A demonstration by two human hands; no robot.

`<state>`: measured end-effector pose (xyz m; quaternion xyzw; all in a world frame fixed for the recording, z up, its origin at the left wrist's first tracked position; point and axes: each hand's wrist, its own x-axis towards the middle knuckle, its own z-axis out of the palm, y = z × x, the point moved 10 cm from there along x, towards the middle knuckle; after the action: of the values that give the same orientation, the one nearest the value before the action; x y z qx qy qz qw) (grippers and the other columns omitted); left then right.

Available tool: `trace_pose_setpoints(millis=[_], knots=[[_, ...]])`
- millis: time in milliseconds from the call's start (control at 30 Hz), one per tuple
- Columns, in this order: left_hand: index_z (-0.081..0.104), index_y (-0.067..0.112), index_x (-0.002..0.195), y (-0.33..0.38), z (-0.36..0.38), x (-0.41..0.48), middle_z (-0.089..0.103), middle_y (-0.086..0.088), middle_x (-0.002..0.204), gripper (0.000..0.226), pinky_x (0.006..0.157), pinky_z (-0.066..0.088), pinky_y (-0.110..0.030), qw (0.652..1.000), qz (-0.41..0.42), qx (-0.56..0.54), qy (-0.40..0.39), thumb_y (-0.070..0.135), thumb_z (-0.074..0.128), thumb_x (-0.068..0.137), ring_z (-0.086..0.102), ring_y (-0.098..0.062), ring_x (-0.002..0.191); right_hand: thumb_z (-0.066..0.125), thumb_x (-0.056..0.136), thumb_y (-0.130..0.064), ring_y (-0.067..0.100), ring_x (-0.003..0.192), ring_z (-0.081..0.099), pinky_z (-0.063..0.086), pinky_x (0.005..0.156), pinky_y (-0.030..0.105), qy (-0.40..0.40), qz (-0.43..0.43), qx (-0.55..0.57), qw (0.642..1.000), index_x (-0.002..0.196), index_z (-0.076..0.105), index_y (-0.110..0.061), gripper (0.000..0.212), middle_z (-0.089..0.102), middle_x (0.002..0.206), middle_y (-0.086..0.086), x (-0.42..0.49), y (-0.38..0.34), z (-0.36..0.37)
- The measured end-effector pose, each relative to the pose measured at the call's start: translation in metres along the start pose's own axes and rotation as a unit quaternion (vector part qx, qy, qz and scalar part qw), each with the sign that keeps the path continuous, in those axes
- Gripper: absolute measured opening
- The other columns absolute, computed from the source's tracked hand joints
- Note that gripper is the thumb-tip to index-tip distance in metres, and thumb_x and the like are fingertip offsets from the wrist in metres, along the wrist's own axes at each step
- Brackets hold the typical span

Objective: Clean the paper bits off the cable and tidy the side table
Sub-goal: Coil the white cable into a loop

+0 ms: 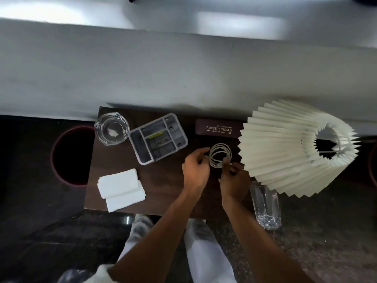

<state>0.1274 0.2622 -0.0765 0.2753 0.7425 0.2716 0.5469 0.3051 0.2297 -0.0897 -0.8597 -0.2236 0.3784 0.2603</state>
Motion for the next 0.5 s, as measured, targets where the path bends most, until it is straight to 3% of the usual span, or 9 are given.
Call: trace_pose_setpoints(millis=[67,133,167,233,300,400,500], knots=[[0.073,0.025,0.116,-0.008,-0.013,-0.014,0.071,0.017,0.104,0.026,0.096,0.051,-0.015,0.998,-0.033,-0.056,0.008,0.014,0.055,0.101,0.066,-0.002,0.104,0.067,0.092,-0.042,0.034,0.091,0.071,0.056,0.084,0.052,-0.006,0.025,-0.005,1.000,0.094,0.065,-0.013,0.029,0.074,0.094,0.012,-0.012,0.004,-0.005],[0.074,0.031,0.098,-0.016,-0.032,-0.031,0.077,0.011,0.097,0.017,0.094,0.057,-0.036,0.996,-0.053,-0.062,0.032,0.029,0.058,0.102,0.071,-0.008,0.099,0.066,0.093,-0.028,0.030,0.092,0.072,0.057,0.084,0.046,-0.021,0.057,0.003,0.998,0.096,0.068,-0.016,0.013,0.075,0.096,0.011,-0.028,0.007,-0.007],[0.074,0.032,0.089,-0.017,-0.045,-0.040,0.078,0.011,0.090,0.021,0.089,0.057,-0.035,0.996,-0.047,-0.047,0.056,0.039,0.058,0.100,0.072,-0.007,0.091,0.065,0.093,-0.024,0.026,0.088,0.073,0.058,0.080,0.041,-0.037,0.055,0.004,0.998,0.094,0.069,-0.021,0.005,0.075,0.095,0.008,-0.036,0.003,-0.005],[0.071,0.031,0.079,-0.015,-0.080,-0.053,0.075,0.013,0.078,0.030,0.074,0.052,-0.021,0.992,-0.011,-0.028,0.126,0.049,0.057,0.098,0.068,0.001,0.077,0.064,0.094,-0.026,0.013,0.077,0.073,0.057,0.071,0.031,-0.077,0.023,0.007,0.997,0.086,0.067,-0.032,0.010,0.075,0.089,-0.001,-0.054,-0.019,0.004],[0.065,0.032,0.082,-0.007,-0.123,-0.060,0.069,0.011,0.077,0.023,0.064,0.044,-0.016,0.977,0.028,-0.019,0.210,0.045,0.057,0.099,0.062,0.005,0.074,0.063,0.096,-0.028,0.003,0.076,0.071,0.060,0.073,0.029,-0.122,-0.033,0.013,0.992,0.092,0.067,-0.034,0.009,0.073,0.090,-0.008,-0.069,-0.052,0.019],[0.063,0.025,0.101,-0.004,-0.174,-0.053,0.068,0.003,0.101,0.007,0.073,0.043,-0.009,0.956,0.047,-0.045,0.285,0.026,0.057,0.102,0.061,-0.003,0.091,0.062,0.097,-0.020,0.003,0.095,0.066,0.057,0.083,0.024,-0.142,-0.164,-0.037,0.976,0.116,0.067,-0.022,0.020,0.069,0.108,-0.007,-0.078,-0.108,0.038],[0.061,0.019,0.128,-0.013,-0.196,-0.031,0.064,-0.001,0.129,0.027,0.086,0.038,-0.005,0.962,0.005,-0.059,0.265,0.027,0.050,0.105,0.060,-0.010,0.112,0.062,0.096,-0.012,0.019,0.121,0.056,0.048,0.102,0.028,-0.153,-0.265,-0.130,0.943,0.135,0.057,-0.011,0.040,0.057,0.133,0.008,-0.082,-0.152,0.065]])
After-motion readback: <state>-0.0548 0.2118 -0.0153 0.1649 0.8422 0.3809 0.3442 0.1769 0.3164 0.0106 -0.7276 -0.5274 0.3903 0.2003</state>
